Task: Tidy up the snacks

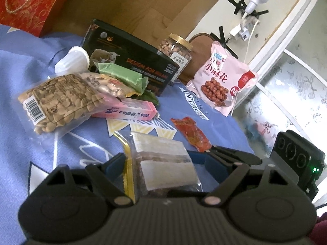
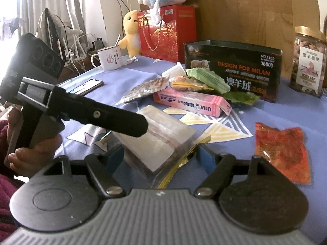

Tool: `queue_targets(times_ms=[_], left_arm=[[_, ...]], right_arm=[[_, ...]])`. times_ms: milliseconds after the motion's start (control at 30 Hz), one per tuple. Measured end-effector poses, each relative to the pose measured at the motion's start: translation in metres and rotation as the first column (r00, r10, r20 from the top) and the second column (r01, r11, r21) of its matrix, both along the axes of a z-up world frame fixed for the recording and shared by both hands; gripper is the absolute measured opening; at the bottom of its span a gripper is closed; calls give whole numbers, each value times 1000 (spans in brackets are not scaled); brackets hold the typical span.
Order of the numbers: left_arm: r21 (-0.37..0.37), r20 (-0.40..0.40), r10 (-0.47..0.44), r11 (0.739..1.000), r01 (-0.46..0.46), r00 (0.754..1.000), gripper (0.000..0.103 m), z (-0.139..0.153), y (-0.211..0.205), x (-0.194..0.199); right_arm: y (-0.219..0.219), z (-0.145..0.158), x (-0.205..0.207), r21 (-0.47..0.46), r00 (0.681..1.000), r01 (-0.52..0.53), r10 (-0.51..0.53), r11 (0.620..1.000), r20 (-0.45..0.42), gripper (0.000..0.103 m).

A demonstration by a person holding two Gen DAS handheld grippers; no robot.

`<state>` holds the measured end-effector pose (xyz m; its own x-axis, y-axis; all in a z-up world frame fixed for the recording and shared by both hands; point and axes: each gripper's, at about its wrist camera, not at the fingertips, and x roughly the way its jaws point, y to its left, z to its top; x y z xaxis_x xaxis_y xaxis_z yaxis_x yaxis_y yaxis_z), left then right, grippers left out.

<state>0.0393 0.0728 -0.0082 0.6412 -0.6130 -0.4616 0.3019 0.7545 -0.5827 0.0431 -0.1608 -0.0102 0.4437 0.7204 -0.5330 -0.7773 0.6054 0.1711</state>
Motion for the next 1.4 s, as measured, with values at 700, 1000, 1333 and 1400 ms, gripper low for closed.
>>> queue_targets(times_ms=[700, 1000, 1333, 1400], left_arm=[[27, 52, 8, 1000, -9, 999, 58, 6, -2, -7], [61, 152, 19, 998, -29, 988, 58, 62, -7, 20], [123, 190, 135, 979, -160, 973, 63, 98, -20, 155], [177, 165, 171, 964, -200, 971, 63, 90, -24, 171]], right_arm=[[-11, 4, -7, 84, 999, 14, -17, 996, 36, 69], [-12, 42, 9, 147, 989, 45, -65, 988, 135, 69], [14, 82, 126, 169, 945, 204, -239, 964, 222, 71], [21, 76, 140, 132, 934, 255, -279, 958, 221, 71]])
